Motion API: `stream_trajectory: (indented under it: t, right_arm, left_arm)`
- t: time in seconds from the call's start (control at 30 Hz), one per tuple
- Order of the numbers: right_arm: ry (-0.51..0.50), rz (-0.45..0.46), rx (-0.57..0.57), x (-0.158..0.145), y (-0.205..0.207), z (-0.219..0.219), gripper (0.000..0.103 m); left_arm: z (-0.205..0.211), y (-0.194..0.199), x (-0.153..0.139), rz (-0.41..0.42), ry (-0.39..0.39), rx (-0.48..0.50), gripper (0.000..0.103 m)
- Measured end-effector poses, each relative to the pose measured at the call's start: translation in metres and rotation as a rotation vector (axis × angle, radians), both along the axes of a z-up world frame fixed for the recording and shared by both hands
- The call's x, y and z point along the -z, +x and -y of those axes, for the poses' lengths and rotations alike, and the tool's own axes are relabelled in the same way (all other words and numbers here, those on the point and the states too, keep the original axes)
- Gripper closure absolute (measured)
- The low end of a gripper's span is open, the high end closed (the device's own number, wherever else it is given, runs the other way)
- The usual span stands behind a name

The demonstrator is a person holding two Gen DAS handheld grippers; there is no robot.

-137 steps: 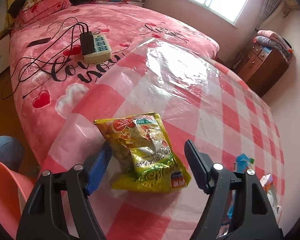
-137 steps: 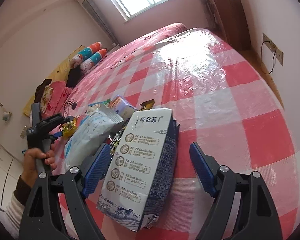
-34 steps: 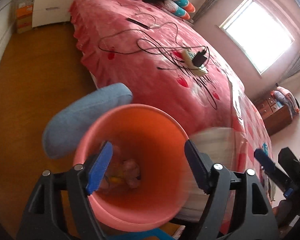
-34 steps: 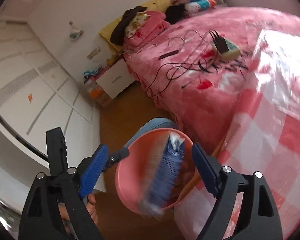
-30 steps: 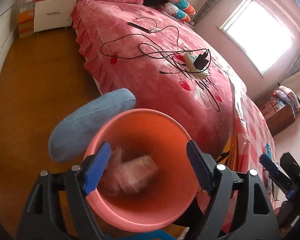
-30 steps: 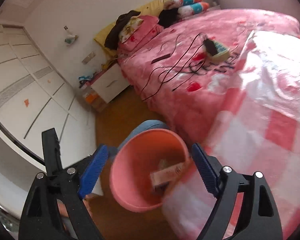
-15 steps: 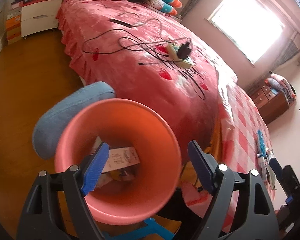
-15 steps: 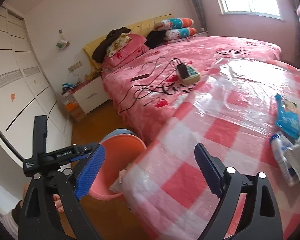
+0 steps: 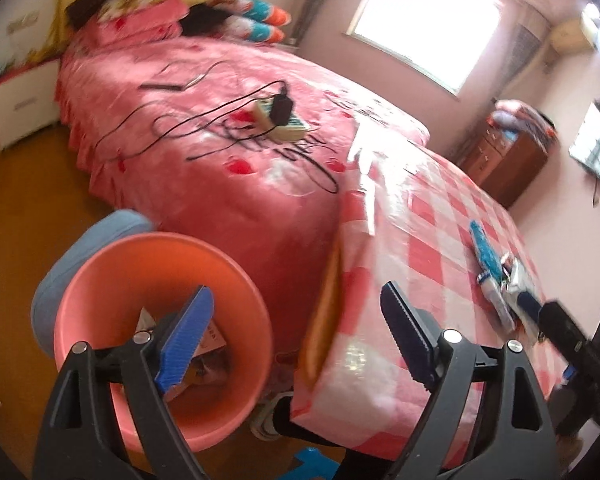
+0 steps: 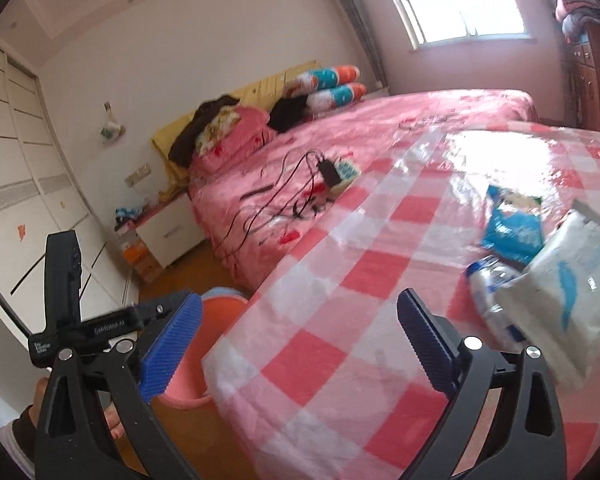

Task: Collect trash
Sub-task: 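Move both open grippers back to the trash on the bed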

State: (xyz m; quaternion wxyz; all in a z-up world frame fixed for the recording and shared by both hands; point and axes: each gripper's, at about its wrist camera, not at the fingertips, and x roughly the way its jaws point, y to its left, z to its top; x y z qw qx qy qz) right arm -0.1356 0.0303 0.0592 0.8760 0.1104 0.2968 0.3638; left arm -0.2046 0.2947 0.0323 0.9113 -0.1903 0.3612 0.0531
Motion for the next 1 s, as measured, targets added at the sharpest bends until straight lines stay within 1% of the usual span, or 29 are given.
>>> stream_trajectory:
  t: [0.13,0.17,0.23,0.3,0.4,0.47,0.53,0.63,0.7,0.73,0.83,1.0]
  right_arm:
    - [0.047,0.043,-0.010,-0.006,-0.002,0.016,0.005]
    - [0.056,0.052,-0.004,-0.007,-0.002,0.020,0.005]
    - [0.079,0.056,0.009,-0.008,0.001,0.029,0.005]
    - [0.103,0.041,0.024,-0.007,0.005,0.038,0.005]
    - [0.115,0.025,0.046,-0.008,0.010,0.050,0.005]
    - [0.111,0.021,0.059,-0.008,0.011,0.057,0.005]
    - [0.115,0.009,0.072,-0.006,0.014,0.065,0.005]
    - [0.132,-0.030,0.077,-0.002,0.019,0.077,0.005]
    - [0.133,-0.052,0.078,-0.001,0.022,0.083,0.005]
    - [0.133,-0.054,0.079,0.000,0.022,0.087,0.005]
    - [0.128,-0.041,0.082,-0.002,0.020,0.092,0.005]
    - [0.130,-0.018,0.104,-0.006,0.019,0.104,0.005]
  left_arm:
    - [0.024,0.004,-0.009,0.022,0.085,0.040,0.017]
    - [0.029,0.005,-0.011,0.029,0.095,0.050,0.017]
    - [0.039,0.006,-0.014,0.041,0.108,0.074,0.017]
    - [0.050,0.007,-0.018,0.059,0.116,0.093,0.017]
    - [0.061,0.008,-0.020,0.077,0.116,0.112,0.017]
    - [0.072,0.010,-0.021,0.071,0.126,0.126,0.017]
    - [0.080,0.014,-0.019,0.052,0.155,0.123,0.017]
    - [0.092,0.020,-0.018,0.016,0.195,0.132,0.017]
    - [0.100,0.024,-0.017,0.006,0.203,0.153,0.017]
    - [0.102,0.024,-0.017,0.004,0.209,0.159,0.017]
    - [0.115,0.026,-0.017,-0.005,0.265,0.174,0.017]
    - [0.130,0.030,-0.017,-0.003,0.284,0.197,0.017]
